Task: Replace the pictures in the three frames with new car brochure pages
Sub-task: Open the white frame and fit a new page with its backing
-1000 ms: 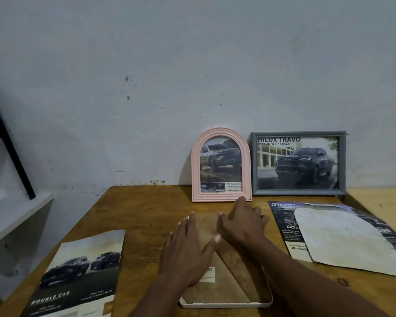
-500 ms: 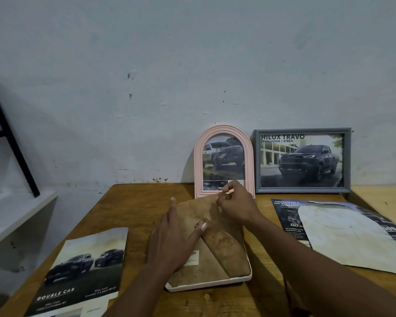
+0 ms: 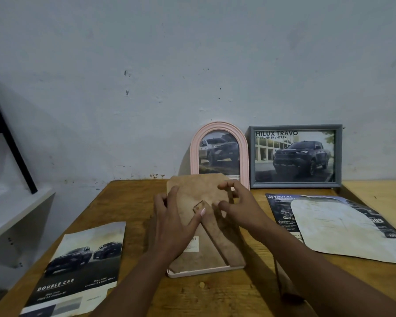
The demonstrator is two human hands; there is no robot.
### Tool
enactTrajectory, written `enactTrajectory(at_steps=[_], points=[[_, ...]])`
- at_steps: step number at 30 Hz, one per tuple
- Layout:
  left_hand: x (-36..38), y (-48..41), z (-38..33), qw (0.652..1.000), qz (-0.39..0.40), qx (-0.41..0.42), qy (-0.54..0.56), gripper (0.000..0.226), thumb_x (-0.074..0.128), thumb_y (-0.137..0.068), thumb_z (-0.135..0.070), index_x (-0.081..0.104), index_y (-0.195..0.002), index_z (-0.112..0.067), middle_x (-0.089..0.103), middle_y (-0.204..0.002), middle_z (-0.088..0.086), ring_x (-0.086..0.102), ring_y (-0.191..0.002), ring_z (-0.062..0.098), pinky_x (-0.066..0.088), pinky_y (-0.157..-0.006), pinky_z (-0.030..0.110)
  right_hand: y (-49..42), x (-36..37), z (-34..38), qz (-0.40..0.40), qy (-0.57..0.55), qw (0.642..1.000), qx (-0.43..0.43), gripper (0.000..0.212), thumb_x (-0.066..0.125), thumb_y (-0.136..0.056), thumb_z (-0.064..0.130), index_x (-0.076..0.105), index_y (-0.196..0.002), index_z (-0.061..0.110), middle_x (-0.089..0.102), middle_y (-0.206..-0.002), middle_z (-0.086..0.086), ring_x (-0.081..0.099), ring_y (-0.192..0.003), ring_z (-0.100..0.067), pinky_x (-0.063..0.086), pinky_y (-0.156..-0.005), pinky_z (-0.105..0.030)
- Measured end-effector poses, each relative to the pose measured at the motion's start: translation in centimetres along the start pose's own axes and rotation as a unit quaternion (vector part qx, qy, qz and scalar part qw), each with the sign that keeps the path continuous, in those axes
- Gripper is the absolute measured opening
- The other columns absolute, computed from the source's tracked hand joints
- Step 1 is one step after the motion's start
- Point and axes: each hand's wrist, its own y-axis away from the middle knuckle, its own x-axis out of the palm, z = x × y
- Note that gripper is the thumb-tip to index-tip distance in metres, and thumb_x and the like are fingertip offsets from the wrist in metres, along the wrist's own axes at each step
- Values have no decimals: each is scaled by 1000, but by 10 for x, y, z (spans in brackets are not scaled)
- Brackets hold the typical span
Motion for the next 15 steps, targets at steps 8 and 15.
enactTrajectory(at_steps=[8, 15], points=[[-3, -11, -42, 998, -10, 45, 45, 83, 60, -91, -63, 21, -159, -34, 18, -154, -5, 37, -136, 19, 42, -94, 30, 25, -21, 1, -47, -46, 996, -57, 40, 62, -93, 4, 56, -121, 32, 55, -123, 23, 53, -118, -3, 54, -97, -36], [23, -29, -89, 992, 63, 106, 13, 84, 53, -96, -63, 7, -161, -36, -8, -169, -10, 16, -155, 24, 35, -116, 46, 0, -103, 29, -152, 163, 974, -43, 40, 61, -95, 18, 50, -130, 33, 45, -124, 9, 55, -95, -13, 57, -75, -34]])
